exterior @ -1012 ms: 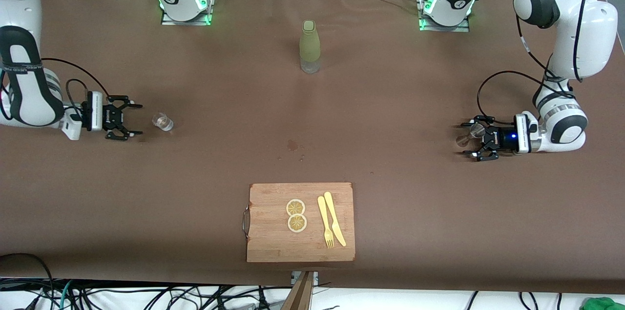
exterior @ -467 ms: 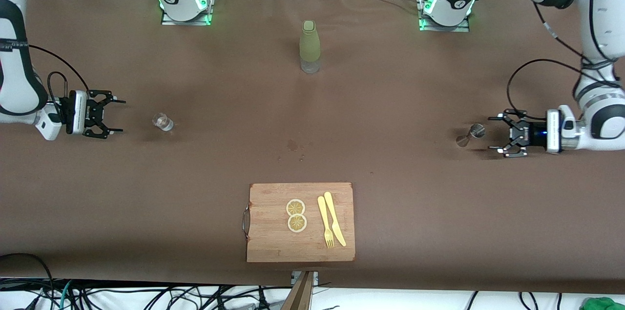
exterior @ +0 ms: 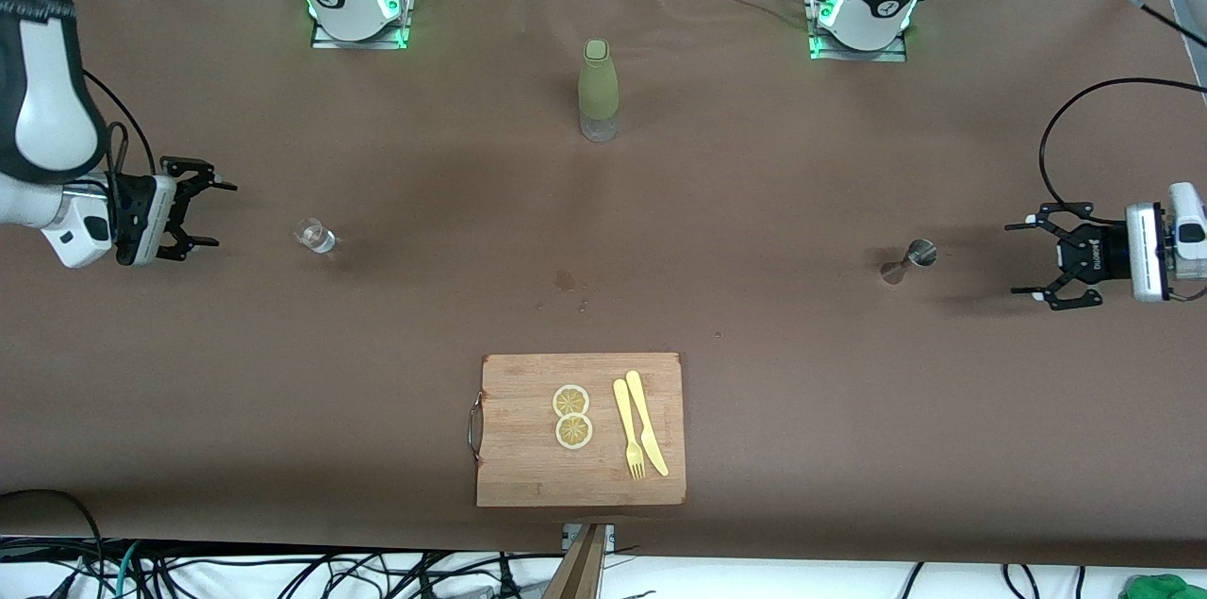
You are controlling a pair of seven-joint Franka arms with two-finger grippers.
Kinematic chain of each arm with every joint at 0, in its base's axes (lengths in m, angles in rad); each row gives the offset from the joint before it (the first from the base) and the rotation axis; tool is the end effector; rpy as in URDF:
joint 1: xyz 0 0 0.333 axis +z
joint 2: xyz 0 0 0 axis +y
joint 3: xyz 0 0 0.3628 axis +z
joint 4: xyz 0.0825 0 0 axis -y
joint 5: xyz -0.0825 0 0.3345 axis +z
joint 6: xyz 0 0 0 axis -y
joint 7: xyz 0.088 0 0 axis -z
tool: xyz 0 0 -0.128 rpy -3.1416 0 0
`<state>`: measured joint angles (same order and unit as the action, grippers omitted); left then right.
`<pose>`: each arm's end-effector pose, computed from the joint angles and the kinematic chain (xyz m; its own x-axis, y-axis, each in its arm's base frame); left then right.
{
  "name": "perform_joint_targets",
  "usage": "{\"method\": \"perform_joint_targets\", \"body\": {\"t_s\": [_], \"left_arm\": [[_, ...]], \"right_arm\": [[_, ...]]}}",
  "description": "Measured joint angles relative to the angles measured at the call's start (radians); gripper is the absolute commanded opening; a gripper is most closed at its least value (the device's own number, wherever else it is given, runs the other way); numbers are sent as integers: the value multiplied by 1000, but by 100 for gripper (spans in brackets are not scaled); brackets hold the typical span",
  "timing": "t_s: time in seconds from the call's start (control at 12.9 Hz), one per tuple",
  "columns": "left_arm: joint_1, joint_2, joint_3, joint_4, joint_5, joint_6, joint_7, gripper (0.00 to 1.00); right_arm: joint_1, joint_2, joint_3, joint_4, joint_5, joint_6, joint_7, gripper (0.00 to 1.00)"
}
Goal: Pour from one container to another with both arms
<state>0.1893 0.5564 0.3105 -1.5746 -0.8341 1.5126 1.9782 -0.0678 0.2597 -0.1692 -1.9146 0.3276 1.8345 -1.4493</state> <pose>0.5929 0.1729 0.3680 0.3324 -0.6400 0.6927 -0.9404 -0.1692 0.2950 0.5320 -0.0893 0.3954 0.5012 0.8460 0.1818 0.8340 -0.4163 -0.3621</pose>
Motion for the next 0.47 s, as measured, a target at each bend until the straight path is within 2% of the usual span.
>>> {"method": "perform_joint_targets", "body": {"t_s": [0.16, 0.47], "left_arm": [[-1, -55, -38, -3, 59, 52, -152, 100], [-1, -185, -138, -24, 219, 144, -537, 100]], "right_arm": [[23, -48, 38, -7, -53, 0, 161, 99], [31, -127, 176, -10, -164, -1, 482, 99]]}}
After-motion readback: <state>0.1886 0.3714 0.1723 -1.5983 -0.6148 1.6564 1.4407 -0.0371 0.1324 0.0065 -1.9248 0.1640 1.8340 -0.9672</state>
